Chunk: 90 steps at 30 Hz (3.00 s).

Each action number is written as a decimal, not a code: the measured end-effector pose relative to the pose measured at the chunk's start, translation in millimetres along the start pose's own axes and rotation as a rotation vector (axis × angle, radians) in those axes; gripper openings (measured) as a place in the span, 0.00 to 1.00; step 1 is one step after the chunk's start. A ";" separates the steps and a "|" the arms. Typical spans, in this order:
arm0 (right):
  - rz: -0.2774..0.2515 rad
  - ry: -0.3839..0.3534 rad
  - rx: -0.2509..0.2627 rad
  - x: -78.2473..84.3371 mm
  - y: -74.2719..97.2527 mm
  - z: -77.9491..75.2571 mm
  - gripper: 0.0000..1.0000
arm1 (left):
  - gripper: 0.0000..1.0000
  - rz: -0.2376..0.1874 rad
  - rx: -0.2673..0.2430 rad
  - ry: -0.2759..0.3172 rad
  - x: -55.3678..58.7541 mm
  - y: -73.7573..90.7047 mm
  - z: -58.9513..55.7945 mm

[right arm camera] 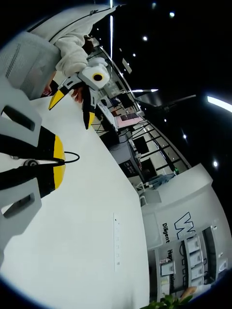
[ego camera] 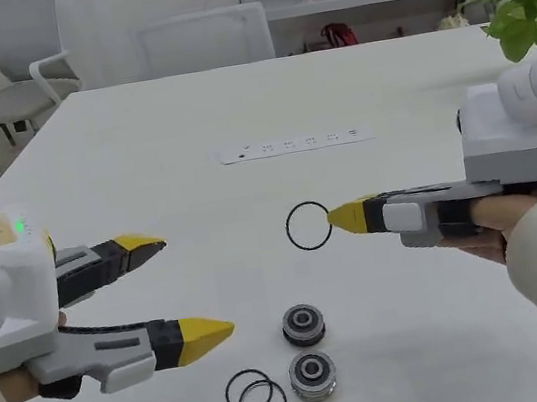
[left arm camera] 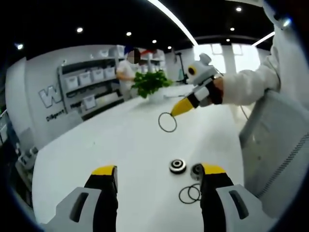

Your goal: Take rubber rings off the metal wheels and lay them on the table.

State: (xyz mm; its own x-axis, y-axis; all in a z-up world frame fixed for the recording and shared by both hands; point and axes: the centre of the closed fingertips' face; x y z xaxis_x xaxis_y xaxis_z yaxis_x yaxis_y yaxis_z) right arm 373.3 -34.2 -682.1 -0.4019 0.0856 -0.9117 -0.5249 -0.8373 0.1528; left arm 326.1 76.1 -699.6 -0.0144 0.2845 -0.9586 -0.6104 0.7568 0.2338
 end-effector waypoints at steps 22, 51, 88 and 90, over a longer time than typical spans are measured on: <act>0.029 0.017 -0.078 6.2 -10.4 26.7 0.00 | 0.76 0.015 -0.024 0.056 20.0 26.3 -11.6; 0.082 0.046 -0.144 20.6 -18.2 49.3 0.00 | 0.76 0.030 -0.037 0.083 29.9 33.1 -16.0; 0.198 0.081 -0.228 54.4 -27.3 72.9 0.00 | 0.77 0.054 -0.009 0.082 36.6 31.5 -22.2; 0.205 0.080 -0.231 56.6 -27.8 73.6 0.00 | 0.77 0.054 -0.009 0.081 36.7 31.5 -22.1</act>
State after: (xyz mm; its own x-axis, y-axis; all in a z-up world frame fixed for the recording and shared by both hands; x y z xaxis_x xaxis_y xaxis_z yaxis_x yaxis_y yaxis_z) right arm 309.9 33.6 -709.8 -0.4165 -0.1324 -0.8995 -0.2509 -0.9342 0.2537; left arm 288.8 97.5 -731.0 -0.1117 0.2762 -0.9546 -0.6139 0.7362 0.2848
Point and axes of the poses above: the centre of the closed fingertips' face, and the gripper's own axes: y roughly backward along the fingers, z roughly to its left, x roughly out of its underside, and after that the axes turned 8 degrees about -z, right-handed
